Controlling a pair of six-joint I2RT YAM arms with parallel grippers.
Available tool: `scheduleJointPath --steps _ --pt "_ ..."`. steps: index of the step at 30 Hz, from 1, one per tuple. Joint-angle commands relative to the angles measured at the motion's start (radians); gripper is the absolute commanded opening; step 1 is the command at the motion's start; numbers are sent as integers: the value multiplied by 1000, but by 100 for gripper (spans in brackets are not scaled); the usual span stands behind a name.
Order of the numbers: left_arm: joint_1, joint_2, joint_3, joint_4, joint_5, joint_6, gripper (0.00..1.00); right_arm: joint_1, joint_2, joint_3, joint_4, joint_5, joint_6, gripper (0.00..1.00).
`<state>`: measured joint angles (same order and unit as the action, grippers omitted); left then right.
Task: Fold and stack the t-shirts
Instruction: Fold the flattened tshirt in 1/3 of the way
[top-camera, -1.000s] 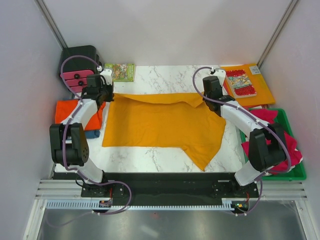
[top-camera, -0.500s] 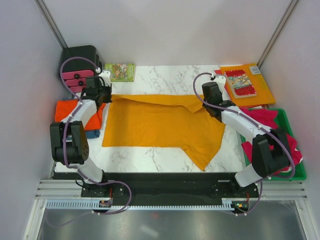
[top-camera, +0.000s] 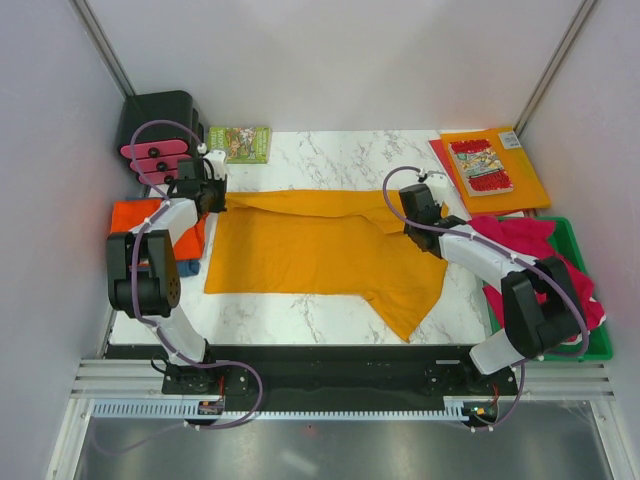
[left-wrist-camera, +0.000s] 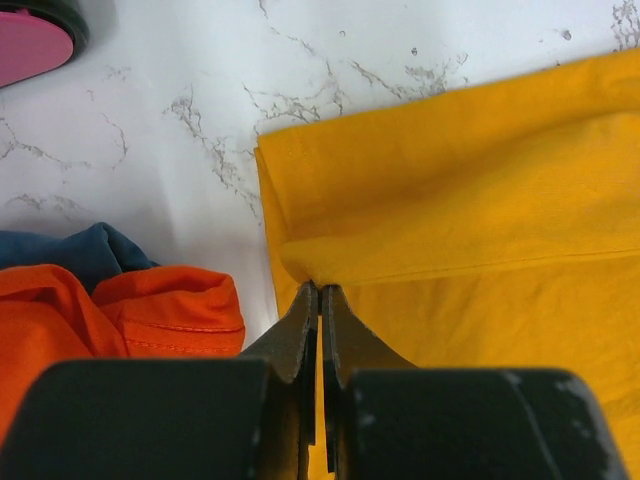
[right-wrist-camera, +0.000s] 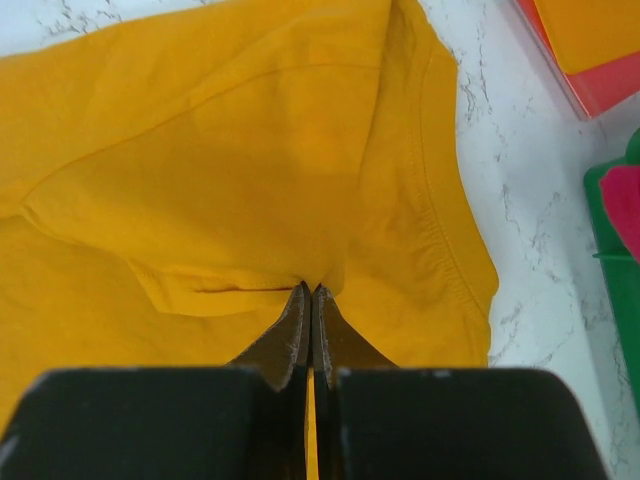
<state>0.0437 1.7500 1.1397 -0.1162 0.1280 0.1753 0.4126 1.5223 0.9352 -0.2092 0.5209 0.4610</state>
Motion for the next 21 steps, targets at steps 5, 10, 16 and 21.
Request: scheduleJointPath --steps 5,10,16,21 --pt "4 25 5 33 -39 55 2 2 -4 -36 11 36 45 0" --pt "4 60 20 7 -57 70 2 2 25 -35 -16 45 57 0" --pt "4 115 57 -42 -73 82 2 2 58 -29 -53 48 84 0" --pt "5 129 77 -43 -79 82 2 3 73 -27 -68 59 105 0"
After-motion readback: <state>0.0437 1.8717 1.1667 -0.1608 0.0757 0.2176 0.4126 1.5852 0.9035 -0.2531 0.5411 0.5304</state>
